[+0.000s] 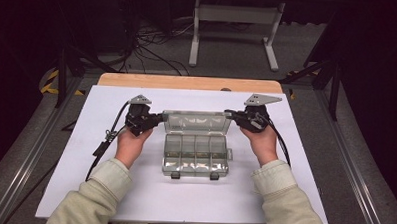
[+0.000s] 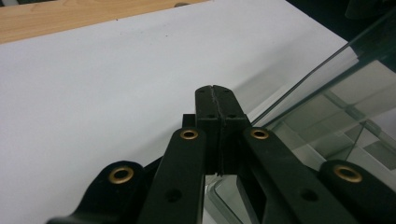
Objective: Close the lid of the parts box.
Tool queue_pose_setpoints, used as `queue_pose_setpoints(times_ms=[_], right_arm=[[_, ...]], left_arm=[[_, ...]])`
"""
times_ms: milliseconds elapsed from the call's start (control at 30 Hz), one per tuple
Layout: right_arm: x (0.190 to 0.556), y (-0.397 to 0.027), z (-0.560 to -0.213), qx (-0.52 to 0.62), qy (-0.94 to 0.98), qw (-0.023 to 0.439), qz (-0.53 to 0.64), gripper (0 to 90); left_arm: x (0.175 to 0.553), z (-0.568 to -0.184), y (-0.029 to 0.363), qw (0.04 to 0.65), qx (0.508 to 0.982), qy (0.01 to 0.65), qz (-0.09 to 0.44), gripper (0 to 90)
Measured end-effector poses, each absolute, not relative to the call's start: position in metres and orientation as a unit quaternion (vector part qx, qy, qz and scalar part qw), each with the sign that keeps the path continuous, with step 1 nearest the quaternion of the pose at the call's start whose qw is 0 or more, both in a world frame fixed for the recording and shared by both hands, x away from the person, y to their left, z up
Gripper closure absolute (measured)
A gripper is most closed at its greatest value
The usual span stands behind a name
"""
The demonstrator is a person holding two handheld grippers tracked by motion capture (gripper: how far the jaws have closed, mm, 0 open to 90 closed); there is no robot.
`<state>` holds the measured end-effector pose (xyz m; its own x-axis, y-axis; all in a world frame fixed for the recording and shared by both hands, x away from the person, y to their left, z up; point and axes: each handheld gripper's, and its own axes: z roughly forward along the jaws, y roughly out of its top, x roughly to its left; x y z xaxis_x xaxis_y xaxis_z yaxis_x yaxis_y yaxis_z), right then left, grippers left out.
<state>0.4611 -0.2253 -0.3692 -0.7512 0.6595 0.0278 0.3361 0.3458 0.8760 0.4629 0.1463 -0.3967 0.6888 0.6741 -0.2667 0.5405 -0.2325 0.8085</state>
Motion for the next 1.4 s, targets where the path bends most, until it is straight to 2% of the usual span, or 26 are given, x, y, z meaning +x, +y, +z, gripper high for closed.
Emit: queue_pose_setpoints(times_ms=[1400], right_arm=[[0.392,-0.226,-0.357,0.257,0.813,0.148,0.501,90.0]], left_arm=[[0.401,-0.377,0.158,0.506,0.793,0.331,0.073,89.8]])
